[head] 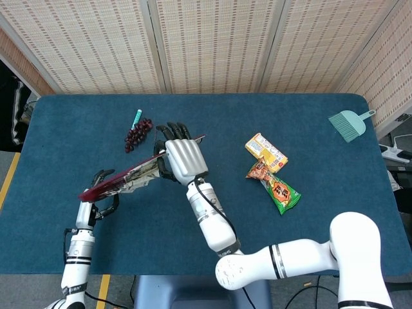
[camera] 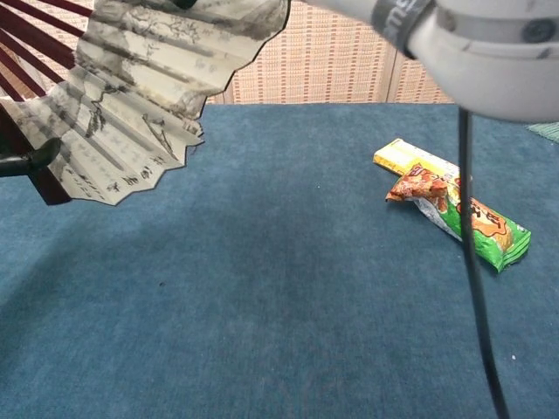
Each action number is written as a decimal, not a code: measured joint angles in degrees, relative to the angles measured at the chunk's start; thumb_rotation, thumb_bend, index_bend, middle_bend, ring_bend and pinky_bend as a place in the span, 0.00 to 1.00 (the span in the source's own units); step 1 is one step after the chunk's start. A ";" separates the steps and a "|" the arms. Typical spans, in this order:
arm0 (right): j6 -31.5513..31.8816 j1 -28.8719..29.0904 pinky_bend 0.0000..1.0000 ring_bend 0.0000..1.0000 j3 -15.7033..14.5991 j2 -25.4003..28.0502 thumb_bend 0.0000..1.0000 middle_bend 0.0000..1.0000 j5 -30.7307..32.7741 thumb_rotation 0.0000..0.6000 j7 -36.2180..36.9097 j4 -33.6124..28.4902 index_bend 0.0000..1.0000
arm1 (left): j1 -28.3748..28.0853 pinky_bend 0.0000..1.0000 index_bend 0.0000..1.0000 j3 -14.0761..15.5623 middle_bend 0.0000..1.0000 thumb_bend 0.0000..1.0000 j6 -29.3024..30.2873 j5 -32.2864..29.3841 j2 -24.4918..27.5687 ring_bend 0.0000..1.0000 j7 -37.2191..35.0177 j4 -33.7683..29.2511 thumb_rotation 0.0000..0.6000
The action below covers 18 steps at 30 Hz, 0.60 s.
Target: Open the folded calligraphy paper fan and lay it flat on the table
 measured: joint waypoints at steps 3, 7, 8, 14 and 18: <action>-0.54 -2.07 0.00 0.00 -0.87 3.08 0.56 0.11 -0.98 1.00 0.75 -2.17 0.76 | -0.52 0.09 0.79 -1.20 0.16 0.74 0.77 0.04 -0.54 0.00 0.89 3.72 1.00; -1.76 -5.15 0.00 0.00 -2.41 7.20 0.56 0.11 -2.70 1.00 2.52 -4.83 0.75 | -1.19 0.09 0.79 -2.74 0.16 0.74 1.71 0.17 -1.15 0.00 1.22 8.68 1.00; -2.07 -5.85 0.00 0.00 -2.93 8.09 0.56 0.11 -3.28 1.00 2.96 -5.39 0.75 | -1.35 0.09 0.79 -3.03 0.17 0.74 1.89 0.23 -1.31 0.00 1.24 9.69 1.00; -3.14 -8.99 0.00 0.00 -6.99 11.28 0.56 0.11 -8.98 1.00 5.11 -7.67 0.75 | -2.32 0.09 0.79 -3.87 0.18 0.74 3.58 1.21 -3.13 0.00 1.74 15.34 1.00; -2.78 -11.13 0.00 0.00 -10.58 12.39 0.56 0.11 -14.96 1.00 6.21 -8.52 0.75 | -2.90 0.09 0.79 -4.33 0.19 0.74 5.44 2.00 -5.16 0.00 1.82 20.50 1.00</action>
